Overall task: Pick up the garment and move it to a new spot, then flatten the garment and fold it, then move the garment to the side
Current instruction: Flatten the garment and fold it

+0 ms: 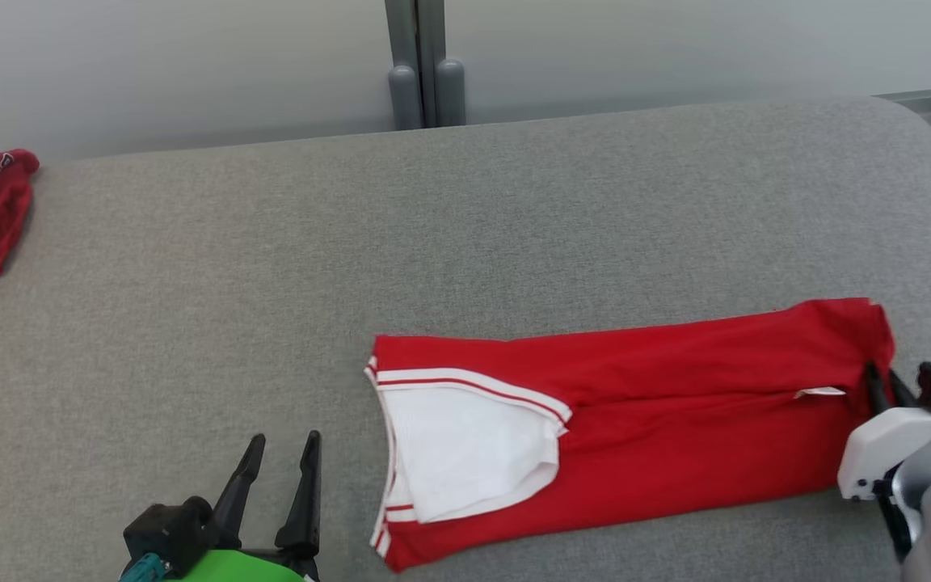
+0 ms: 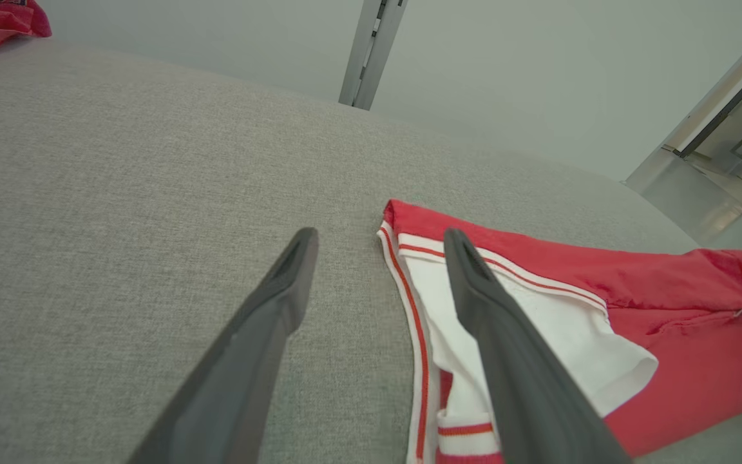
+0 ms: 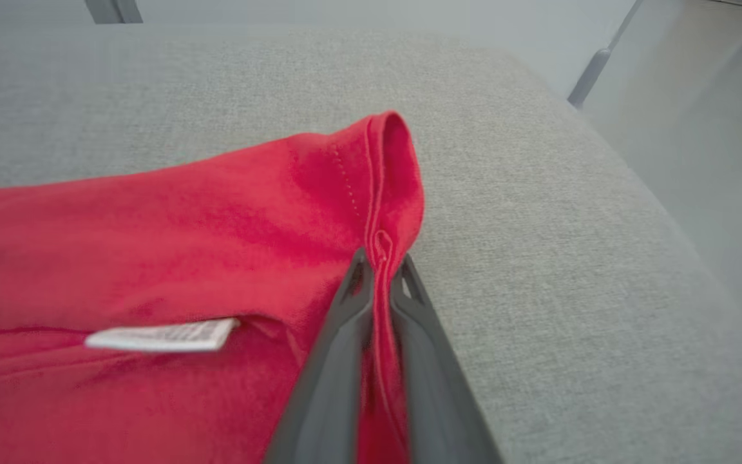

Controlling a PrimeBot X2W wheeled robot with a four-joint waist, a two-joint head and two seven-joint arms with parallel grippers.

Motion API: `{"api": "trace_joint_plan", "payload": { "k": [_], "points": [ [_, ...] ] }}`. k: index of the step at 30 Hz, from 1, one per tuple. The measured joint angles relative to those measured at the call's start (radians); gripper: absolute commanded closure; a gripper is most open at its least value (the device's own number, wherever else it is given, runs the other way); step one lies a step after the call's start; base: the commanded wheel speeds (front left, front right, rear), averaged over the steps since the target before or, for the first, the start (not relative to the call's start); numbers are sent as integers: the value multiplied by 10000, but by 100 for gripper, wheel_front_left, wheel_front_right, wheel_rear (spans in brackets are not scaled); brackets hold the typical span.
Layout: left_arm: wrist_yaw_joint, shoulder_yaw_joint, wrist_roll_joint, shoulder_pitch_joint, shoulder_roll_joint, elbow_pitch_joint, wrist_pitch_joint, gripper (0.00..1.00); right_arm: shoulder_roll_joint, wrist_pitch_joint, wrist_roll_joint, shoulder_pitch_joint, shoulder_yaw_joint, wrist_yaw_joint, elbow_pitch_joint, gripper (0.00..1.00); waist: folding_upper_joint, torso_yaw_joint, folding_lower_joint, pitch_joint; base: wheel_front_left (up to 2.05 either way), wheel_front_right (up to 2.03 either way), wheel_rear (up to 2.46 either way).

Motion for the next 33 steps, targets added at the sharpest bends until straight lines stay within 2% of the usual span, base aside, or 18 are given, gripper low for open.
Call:
{"api": "trace_joint_plan", "payload": {
  "k": [6,8,11,20,21,23,29,33],
  "points": [
    [-153,84,213,-26,-209,201,0,0,-305,474,31,193,-600,0,-646,100,0,-267,0,-73,0,0,0],
    [-188,94,268,-29,-278,265,0,0,-203,579,165,241,-573,0,-861,100,0,-335,0,-95,0,0,0],
    [-274,96,382,-64,-370,387,0,0,236,769,656,352,38,0,-1321,100,0,-422,0,-149,0,0,0],
    [-376,38,485,-187,-466,614,0,0,750,1210,2027,757,2957,-2,-2936,100,0,-337,0,-268,0,0,0],
    [-410,12,485,-195,-477,677,0,0,802,1429,2748,987,4174,-2,-3475,100,0,-247,0,-301,0,0,0],
    [-428,2,483,-213,-481,709,0,0,807,1515,3641,1088,5060,-2,-3847,100,0,-179,0,-317,0,0,0],
    [-458,-98,481,-294,-545,761,0,0,821,1559,5641,1138,7250,-2,-4372,100,0,26,0,-324,0,0,0],
    [-464,-171,477,-391,-589,794,0,0,826,1450,6286,1020,8192,-2,-4236,100,0,219,0,-317,0,0,0]
  ]
}}
